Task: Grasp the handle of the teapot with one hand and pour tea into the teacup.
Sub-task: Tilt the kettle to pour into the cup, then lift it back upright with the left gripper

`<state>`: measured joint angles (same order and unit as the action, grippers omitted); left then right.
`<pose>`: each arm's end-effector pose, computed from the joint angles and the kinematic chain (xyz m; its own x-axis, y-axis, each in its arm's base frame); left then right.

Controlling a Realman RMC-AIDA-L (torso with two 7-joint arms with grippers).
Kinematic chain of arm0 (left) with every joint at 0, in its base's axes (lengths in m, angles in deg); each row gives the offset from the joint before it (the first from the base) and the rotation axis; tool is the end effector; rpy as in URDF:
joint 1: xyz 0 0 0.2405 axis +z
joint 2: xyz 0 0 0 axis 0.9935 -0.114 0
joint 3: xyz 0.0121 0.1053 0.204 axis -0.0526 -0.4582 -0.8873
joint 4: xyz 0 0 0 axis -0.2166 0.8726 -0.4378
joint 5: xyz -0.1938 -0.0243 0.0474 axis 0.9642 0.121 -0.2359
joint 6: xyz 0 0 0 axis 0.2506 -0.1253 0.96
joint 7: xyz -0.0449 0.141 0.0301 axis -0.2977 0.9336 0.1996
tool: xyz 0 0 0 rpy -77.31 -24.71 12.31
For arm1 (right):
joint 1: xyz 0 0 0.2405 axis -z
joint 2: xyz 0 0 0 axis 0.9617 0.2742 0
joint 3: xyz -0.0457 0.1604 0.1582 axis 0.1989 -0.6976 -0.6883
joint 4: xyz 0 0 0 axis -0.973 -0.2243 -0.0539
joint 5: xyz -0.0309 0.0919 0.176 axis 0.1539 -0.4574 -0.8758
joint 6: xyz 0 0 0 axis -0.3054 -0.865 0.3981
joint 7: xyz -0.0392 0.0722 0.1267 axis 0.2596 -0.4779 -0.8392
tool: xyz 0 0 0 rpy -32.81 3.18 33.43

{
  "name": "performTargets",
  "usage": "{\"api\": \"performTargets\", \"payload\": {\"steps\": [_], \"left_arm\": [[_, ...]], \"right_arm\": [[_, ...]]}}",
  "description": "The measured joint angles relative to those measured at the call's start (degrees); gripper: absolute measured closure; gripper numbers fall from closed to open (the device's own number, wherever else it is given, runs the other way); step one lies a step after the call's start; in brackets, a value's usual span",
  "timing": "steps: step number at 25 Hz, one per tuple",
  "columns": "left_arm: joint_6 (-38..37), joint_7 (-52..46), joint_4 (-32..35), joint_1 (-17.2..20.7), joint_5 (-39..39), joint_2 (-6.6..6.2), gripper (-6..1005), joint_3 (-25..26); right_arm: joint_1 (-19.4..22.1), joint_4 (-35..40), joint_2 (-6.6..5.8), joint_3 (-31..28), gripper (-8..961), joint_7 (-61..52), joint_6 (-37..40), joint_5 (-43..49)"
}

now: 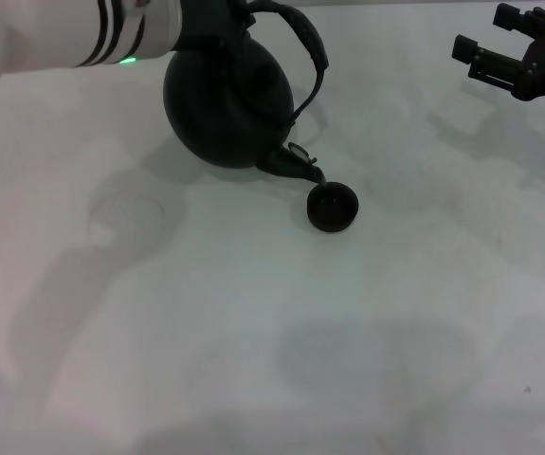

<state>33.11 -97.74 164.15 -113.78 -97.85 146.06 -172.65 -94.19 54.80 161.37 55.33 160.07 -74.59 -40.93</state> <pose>-0.1030 0.3777 -0.0296 0.9927 0.0321 -0.1161 -0.0548 -0.7376 -0.6730 0.2670 0.3368 0.0414 0.7244 -0.1951 -0.6612 -0.5905 -0.6704 -0.4492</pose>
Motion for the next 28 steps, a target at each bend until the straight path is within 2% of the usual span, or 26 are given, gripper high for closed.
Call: {"api": "performTargets", "payload": {"steps": [28], "left_arm": [[-0.01, -0.08, -0.88, -3.31, -4.14, -0.27, 890, -2.99]], "right_arm": [[-0.11, -0.72, 0.00, 0.00, 126, 0.00, 1.22, 0.00]]}}
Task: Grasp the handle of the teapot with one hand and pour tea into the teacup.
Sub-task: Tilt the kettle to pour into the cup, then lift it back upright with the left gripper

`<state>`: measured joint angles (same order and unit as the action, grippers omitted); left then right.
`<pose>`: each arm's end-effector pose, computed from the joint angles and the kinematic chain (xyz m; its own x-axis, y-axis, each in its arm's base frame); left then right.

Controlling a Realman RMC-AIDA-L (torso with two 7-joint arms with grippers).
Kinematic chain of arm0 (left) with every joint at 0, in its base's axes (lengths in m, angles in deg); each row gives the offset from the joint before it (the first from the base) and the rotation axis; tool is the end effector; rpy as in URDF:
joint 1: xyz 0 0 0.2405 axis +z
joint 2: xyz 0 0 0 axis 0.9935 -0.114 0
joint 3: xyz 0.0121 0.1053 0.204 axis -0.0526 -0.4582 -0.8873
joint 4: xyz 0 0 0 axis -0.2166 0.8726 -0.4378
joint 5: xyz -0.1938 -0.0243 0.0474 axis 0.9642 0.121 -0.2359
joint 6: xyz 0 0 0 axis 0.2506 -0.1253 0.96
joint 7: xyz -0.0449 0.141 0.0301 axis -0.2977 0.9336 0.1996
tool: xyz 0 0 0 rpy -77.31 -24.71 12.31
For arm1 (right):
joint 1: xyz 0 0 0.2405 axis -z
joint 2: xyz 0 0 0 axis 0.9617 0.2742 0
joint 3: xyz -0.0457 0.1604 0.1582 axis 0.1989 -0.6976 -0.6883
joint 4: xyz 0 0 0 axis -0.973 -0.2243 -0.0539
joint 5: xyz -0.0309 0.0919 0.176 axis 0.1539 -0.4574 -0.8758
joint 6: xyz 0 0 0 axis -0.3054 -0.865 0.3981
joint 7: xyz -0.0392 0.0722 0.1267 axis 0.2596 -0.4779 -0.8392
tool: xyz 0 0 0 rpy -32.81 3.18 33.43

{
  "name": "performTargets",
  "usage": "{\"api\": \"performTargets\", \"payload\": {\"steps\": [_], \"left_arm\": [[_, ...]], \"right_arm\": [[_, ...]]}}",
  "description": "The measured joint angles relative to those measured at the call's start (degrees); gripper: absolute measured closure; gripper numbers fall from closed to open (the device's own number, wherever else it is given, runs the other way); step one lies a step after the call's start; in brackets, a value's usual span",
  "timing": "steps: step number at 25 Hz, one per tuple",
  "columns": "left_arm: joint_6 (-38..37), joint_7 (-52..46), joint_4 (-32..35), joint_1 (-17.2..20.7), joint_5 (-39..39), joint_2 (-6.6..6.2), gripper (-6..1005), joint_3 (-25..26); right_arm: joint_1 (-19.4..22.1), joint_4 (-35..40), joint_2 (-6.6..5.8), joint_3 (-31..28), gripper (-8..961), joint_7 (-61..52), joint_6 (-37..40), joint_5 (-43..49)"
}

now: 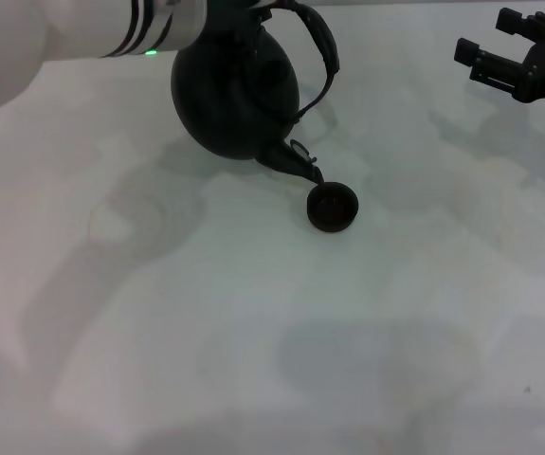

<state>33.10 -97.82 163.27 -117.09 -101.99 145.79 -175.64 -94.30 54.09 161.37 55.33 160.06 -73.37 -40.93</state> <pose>-0.0889 0.3799 -0.0380 0.9762 -0.0558 -0.2098 -0.1829 -0.7321 -0.6562 0.2712 0.3377 0.0399 0.7225 -0.2106 -0.6585 -0.6046 -0.6543 -0.4542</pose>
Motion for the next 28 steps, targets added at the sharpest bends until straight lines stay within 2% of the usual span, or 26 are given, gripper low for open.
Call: {"api": "performTargets", "payload": {"steps": [10, 28], "left_arm": [[-0.04, 0.10, -1.04, -1.85, -1.03, -0.50, 894, -1.46], [-0.01, -0.52, -2.49, -4.63, -1.52, -0.26, 894, -3.77]], "right_arm": [[-0.02, 0.02, 0.00, 0.00, 126, 0.00, 0.28, 0.00], [-0.15, -0.38, 0.00, 0.00, 126, 0.06, 1.61, 0.08]]}}
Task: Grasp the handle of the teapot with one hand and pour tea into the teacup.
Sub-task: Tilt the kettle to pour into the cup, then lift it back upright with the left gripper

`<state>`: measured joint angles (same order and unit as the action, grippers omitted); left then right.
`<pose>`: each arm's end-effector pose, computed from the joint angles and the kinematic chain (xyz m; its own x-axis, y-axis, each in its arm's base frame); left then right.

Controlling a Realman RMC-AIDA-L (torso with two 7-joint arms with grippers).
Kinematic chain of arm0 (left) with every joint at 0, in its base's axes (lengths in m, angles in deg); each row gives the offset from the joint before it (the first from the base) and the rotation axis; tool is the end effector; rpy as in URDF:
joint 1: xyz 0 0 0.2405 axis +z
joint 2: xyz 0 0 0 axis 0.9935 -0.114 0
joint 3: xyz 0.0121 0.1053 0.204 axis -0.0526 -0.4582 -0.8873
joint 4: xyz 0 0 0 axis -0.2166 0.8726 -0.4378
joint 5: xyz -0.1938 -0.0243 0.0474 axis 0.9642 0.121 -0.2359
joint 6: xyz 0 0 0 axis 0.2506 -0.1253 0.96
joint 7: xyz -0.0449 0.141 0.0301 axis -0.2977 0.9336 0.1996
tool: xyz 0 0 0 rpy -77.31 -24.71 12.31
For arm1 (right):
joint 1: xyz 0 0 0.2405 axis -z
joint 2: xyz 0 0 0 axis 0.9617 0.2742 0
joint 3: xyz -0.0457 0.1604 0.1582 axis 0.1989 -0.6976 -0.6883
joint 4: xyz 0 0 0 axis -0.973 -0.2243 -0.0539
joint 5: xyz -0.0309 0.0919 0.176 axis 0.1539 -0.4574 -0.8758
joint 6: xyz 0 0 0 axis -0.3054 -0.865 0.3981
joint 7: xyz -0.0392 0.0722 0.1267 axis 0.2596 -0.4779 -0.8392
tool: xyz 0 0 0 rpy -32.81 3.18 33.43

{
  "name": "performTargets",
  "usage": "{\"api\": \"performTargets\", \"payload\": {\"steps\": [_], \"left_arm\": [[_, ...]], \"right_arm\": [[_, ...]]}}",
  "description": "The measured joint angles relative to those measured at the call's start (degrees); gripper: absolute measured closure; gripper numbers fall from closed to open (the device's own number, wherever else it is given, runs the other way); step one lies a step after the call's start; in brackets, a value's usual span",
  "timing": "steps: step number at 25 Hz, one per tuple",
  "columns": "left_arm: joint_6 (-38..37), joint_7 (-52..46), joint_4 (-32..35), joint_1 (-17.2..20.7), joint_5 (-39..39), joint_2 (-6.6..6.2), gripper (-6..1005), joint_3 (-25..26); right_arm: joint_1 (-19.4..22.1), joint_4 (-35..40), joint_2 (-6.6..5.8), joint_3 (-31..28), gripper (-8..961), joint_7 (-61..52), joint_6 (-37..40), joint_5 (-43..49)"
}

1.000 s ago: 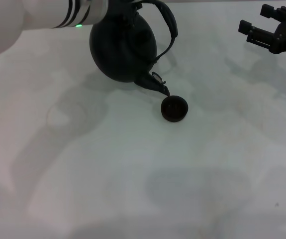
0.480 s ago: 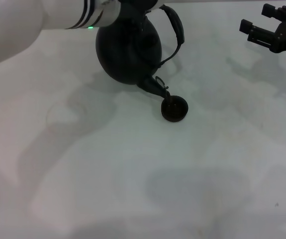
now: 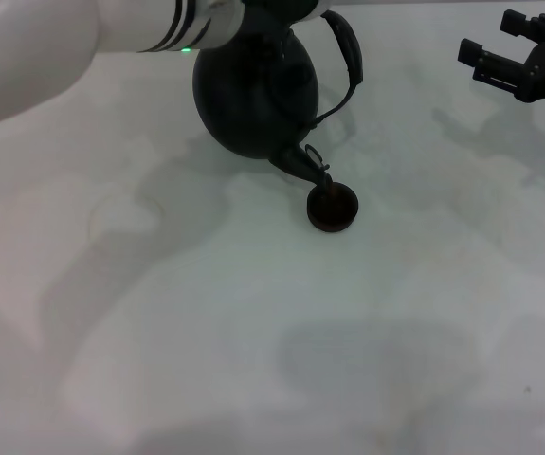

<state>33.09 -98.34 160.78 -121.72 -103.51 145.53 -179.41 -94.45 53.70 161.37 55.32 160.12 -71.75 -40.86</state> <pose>-0.0720 0.3793 -0.0541 0.9506 -0.1396 -0.2774 -0.2866 -0.7386 -0.6102 0.2751 0.3398 0.0395 0.7249 -0.2221 -0.6520 -0.6148 -0.6355 -0.4671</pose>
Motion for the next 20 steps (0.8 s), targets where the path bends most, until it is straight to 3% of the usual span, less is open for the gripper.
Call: {"api": "performTargets", "payload": {"steps": [20], "left_arm": [[0.09, -0.03, -1.38, -1.49, -0.16, -1.19, 894, -0.89]], "right_arm": [[-2.49, -2.16, 0.00, 0.00, 127, 0.83, 2.12, -0.02]]}}
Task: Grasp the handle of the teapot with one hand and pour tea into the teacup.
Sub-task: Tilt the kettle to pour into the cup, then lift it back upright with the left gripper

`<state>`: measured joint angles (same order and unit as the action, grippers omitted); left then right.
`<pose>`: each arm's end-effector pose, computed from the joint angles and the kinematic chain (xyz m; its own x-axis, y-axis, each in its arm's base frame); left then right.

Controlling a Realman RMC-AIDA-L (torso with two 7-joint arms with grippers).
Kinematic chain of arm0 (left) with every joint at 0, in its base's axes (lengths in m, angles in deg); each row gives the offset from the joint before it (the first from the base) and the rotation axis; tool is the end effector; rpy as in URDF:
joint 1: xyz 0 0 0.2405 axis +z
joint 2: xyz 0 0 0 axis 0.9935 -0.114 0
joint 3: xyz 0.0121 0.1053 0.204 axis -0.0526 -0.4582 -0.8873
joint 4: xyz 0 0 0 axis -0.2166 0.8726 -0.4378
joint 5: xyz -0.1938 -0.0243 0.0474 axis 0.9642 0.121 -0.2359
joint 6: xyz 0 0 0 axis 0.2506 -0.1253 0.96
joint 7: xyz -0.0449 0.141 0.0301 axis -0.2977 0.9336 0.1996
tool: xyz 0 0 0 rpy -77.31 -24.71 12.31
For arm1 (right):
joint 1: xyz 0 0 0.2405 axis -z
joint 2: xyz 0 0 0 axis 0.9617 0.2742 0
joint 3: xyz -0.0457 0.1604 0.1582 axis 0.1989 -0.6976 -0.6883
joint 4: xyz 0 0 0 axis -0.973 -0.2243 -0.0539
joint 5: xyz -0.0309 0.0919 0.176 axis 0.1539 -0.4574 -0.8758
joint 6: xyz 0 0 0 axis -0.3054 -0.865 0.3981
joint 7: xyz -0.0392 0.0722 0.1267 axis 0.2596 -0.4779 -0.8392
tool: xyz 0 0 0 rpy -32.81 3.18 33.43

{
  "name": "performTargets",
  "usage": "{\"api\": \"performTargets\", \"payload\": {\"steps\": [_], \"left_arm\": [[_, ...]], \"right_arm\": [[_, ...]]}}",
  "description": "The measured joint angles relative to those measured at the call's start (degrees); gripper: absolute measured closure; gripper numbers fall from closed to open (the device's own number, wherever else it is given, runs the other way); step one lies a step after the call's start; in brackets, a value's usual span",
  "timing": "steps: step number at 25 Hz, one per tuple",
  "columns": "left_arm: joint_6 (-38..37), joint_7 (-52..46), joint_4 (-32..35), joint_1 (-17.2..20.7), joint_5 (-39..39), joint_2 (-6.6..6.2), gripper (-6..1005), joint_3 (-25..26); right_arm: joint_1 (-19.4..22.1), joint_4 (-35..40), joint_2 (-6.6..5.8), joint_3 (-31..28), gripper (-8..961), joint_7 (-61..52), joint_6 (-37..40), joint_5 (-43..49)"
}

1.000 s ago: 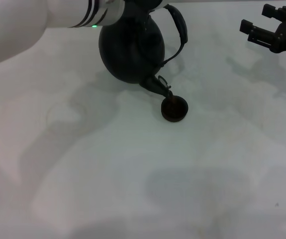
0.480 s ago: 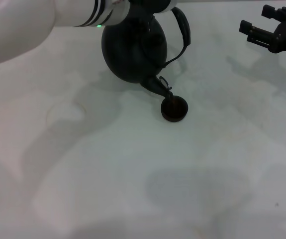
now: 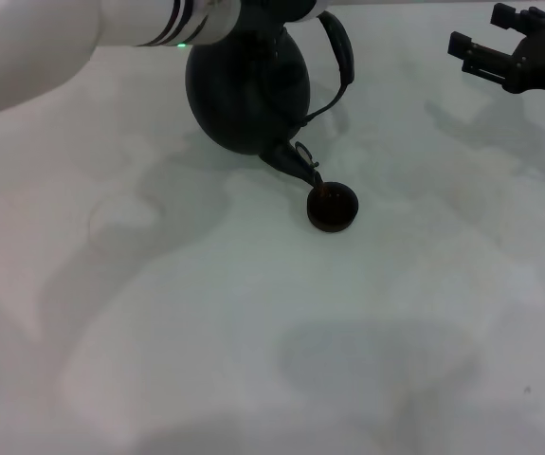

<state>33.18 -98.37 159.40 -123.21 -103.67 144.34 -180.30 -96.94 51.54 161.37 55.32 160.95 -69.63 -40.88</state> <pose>-0.0741 0.3838 -0.0531 0.9372 -0.1530 -0.3135 -0.3203 -0.7335 -0.5994 0.2713 0.3501 0.0344 0.7327 -0.2256 -0.6421 -0.6120 -0.6310 -0.4767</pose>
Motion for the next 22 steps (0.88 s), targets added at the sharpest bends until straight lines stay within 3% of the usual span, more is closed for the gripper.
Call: {"api": "performTargets", "payload": {"steps": [22], "left_arm": [[0.11, -0.07, 0.07, 0.19, -0.70, 0.61, 895, 0.01]], "right_arm": [[-0.32, -0.71, 0.00, 0.00, 127, 0.17, 0.75, -0.03]]}}
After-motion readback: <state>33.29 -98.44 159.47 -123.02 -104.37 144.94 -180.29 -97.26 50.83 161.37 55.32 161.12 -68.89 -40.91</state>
